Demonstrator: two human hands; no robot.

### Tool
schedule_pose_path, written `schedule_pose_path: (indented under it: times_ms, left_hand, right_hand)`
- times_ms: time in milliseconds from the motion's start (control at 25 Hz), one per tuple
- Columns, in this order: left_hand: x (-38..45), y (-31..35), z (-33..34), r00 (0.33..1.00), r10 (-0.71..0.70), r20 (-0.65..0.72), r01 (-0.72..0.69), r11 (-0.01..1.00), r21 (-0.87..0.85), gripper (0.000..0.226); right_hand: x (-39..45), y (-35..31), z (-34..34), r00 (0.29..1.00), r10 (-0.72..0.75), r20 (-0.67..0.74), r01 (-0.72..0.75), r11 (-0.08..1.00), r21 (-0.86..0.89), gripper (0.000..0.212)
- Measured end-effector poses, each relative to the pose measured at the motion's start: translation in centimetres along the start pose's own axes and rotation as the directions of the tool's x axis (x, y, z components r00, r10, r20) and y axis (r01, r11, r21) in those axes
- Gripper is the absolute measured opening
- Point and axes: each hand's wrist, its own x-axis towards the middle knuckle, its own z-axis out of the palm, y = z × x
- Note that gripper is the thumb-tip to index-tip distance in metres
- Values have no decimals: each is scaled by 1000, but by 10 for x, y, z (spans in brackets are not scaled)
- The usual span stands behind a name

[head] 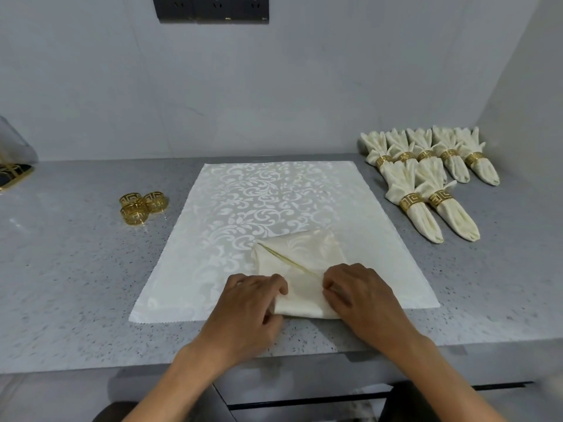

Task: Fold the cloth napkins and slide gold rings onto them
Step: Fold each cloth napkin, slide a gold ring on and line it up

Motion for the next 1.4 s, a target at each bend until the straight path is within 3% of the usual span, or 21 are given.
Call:
schedule_pose_path:
  times_ms: [80, 160, 240, 440, 600, 680, 760, 960, 1080, 1240, 1400]
  left_hand:
    - [10, -6, -5, 998, -61, 27, 63, 994, -91, 20]
    - [21, -12, -10, 989, -136, 51, 142, 976, -164, 32]
    - [28, -13, -7, 976, -215, 22, 216, 970, -109, 44]
    - [34, -9, 8, 942, -331, -50, 323, 939, -119, 42]
    - [32, -4, 7, 931, -356, -80, 333, 920, -208, 11]
    - [31, -2, 8, 948, -303, -100, 279, 940, -198, 13]
    - [30, -1, 10, 954, -268, -136, 251, 960, -126, 9]
    - [29, 5, 11, 953, -257, -163, 281, 949, 145, 28]
    - [27, 7, 7, 947, -298, -124, 311, 944, 108, 32]
    - [27, 12, 0, 912, -405, -67, 407, 913, 29, 27]
    - [25, 18, -3, 911, -408, -58, 411, 911, 36, 27]
  right_hand:
    - [-2, 6, 4, 999, -22, -23, 23, 999, 37, 19]
    - [-4, 7, 1, 999, 12, -38, -7, 992, 125, 38]
    - [-7, 6, -4, 1000, 10, -28, -6, 991, 134, 45]
    - [-6, 8, -5, 999, 40, -28, -36, 990, 135, 43]
    - [-7, 6, -4, 991, 66, -113, -62, 997, 39, 12]
    - [-7, 9, -2, 996, 6, -94, -6, 1000, 1, 6]
    - [-8, 12, -1, 997, -26, -66, 25, 1000, -8, 11]
    - [-10, 10, -2, 988, -131, -81, 117, 982, -151, 13]
    - [-8, 8, -1, 980, -182, -75, 157, 954, -256, 22]
    - [-10, 13, 1, 975, -206, -82, 170, 932, -319, 6]
    - [-5, 3, -5, 976, -172, -132, 130, 951, -280, 21]
